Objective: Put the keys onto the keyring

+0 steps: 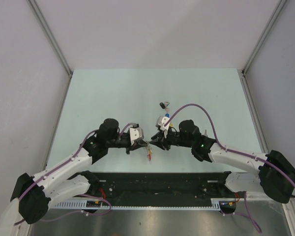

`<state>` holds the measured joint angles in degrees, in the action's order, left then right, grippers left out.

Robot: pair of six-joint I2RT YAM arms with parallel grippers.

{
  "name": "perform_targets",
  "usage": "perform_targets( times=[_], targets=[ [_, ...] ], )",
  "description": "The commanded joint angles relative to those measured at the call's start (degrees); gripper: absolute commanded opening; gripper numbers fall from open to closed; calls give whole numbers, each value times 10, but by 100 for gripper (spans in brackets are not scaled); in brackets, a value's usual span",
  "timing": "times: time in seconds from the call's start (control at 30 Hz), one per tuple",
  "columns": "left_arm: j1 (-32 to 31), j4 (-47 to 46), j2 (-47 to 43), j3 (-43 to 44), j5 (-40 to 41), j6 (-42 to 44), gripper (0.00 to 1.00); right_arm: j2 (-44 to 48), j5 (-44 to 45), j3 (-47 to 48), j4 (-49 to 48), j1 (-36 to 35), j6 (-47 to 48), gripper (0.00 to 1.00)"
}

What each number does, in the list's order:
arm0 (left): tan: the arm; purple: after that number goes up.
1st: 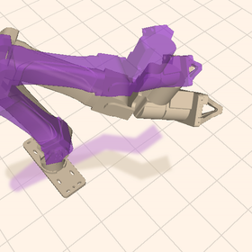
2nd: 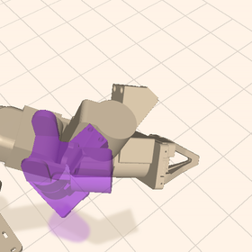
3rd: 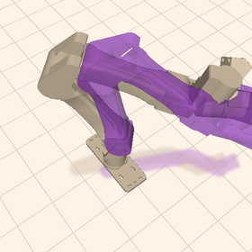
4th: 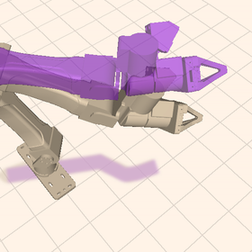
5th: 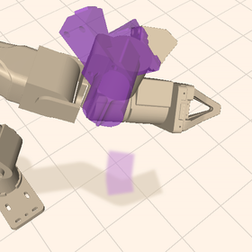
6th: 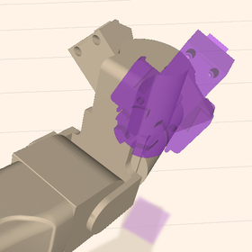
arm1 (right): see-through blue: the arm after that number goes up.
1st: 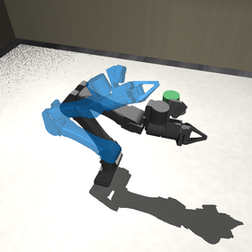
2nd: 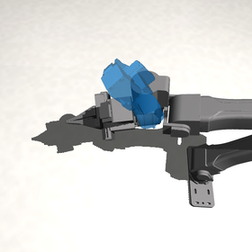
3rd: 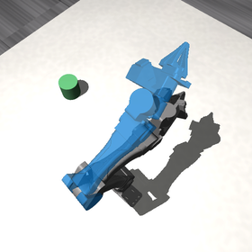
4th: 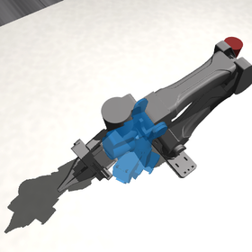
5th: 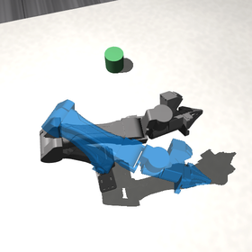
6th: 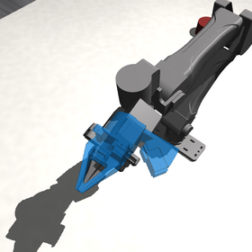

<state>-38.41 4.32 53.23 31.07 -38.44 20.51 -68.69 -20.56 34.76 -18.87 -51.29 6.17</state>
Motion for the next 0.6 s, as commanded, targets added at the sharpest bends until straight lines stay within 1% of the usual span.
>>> perform_targets(
  times=[0.0, 0.07, 0.1, 0.17, 0.2, 0.27, 0.37, 0.43, 0.5, 0.57],
  targets=[
    [-9, 17, 13, 29, -121, 30, 0, 6, -39, 8, -27, 35, 45, 26],
    [-10, 24, 19, 31, -125, 35, 0, 0, -79, 18, -13, 46, 63, 23],
    [-12, 24, 19, 31, -126, 36, 0, -3, -89, 23, 1, 53, 68, 19],
    [-11, 19, 16, 30, -115, 31, 0, -14, -95, 36, 11, 56, 73, 17],
    [-11, 17, 15, 29, -104, 28, 0, -17, -92, 38, 16, 56, 71, 16],
    [-11, 10, 15, 30, -56, 15, 0, -15, -87, 39, 19, 55, 59, 16],
    [-11, -1, 12, 28, 3, -6, 0, -1, -41, 39, 36, 42, 45, 23],
    [-12, -5, 10, 28, 26, -21, 0, 9, -9, 38, 52, 28, 38, 28],
    [-12, -8, 9, 29, 56, -31, 0, 25, 43, 37, 63, 20, 24, 33],
    [-11, -7, 8, 29, 74, -46, 0, 36, 90, 32, 64, 8, 15, 36]
  ],
)
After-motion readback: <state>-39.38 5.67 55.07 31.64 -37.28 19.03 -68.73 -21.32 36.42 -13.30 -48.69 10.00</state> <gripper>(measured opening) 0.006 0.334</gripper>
